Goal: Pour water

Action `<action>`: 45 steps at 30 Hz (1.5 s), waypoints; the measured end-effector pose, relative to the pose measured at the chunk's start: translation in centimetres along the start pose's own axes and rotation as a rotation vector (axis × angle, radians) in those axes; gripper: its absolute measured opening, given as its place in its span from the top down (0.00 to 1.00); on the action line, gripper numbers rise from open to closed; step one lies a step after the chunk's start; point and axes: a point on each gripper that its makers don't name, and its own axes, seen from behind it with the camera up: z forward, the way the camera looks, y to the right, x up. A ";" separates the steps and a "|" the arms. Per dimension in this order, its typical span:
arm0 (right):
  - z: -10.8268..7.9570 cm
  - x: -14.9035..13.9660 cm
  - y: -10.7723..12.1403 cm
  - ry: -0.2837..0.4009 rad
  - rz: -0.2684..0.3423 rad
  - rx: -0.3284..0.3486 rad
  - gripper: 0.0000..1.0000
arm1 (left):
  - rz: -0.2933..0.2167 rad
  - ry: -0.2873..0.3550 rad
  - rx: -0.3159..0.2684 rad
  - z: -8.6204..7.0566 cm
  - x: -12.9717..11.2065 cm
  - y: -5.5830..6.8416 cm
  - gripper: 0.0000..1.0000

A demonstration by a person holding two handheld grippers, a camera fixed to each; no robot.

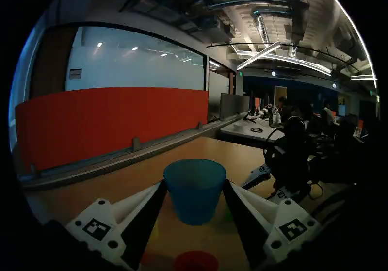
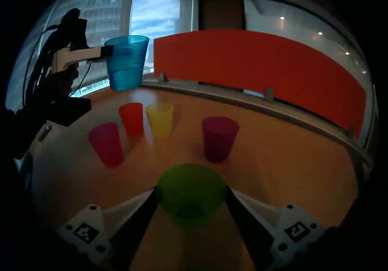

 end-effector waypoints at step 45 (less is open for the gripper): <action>-3.1 8.2 -3.4 0.260 -0.024 0.073 0.06 | -0.008 0.032 0.020 -2.0 1.3 -0.3 0.16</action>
